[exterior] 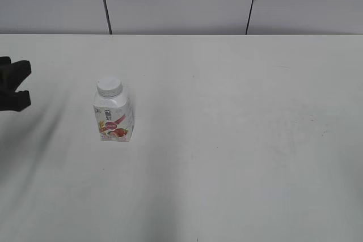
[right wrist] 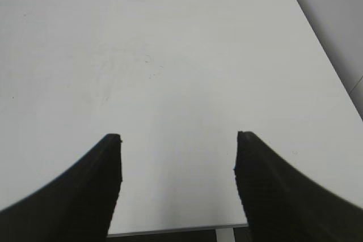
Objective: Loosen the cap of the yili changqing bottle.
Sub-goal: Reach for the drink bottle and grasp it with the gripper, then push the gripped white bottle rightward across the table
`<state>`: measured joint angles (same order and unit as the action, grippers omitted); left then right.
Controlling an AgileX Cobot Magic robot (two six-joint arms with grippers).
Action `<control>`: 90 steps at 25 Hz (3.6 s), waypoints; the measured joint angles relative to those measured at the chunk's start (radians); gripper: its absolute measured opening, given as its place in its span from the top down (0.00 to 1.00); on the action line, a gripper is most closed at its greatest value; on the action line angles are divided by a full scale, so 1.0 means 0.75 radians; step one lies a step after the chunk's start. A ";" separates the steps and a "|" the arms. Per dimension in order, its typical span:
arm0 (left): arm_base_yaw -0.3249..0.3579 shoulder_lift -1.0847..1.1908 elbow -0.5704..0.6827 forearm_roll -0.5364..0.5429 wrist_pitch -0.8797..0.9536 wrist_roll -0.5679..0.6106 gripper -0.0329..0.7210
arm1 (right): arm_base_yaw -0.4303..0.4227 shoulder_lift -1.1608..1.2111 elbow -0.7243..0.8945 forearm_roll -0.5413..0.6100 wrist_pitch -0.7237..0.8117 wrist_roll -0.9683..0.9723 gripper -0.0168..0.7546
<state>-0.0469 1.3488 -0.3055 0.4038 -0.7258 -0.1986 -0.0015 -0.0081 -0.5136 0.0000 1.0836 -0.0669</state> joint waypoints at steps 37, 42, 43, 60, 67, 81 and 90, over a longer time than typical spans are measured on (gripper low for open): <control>0.245 1.098 -0.825 1.669 -0.634 -0.444 0.12 | 0.000 0.000 0.000 0.000 0.000 0.000 0.33; 0.186 1.201 -0.944 1.676 -0.634 -0.453 0.14 | 0.000 0.000 0.000 0.000 0.000 0.000 0.33; 0.173 1.216 -0.965 1.681 -0.634 -0.454 0.14 | 0.000 0.000 0.000 0.000 0.000 0.000 0.33; 0.098 1.280 -1.064 1.729 -0.651 -0.498 0.39 | 0.000 0.000 0.000 0.000 0.000 0.000 0.33; 0.006 1.279 -1.064 1.681 -0.627 -0.498 0.41 | 0.000 0.000 0.000 0.000 0.000 0.000 0.33; -0.404 1.275 -1.310 1.399 -0.609 -0.597 0.42 | 0.000 0.000 0.000 0.000 0.000 0.000 0.33; -0.477 1.405 -1.355 1.330 -0.512 -0.597 0.42 | 0.000 0.000 0.000 0.000 0.000 0.000 0.33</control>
<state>-0.4044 2.4028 -1.3221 1.4013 -1.1098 -0.6467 -0.0015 -0.0081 -0.5136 0.0000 1.0836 -0.0669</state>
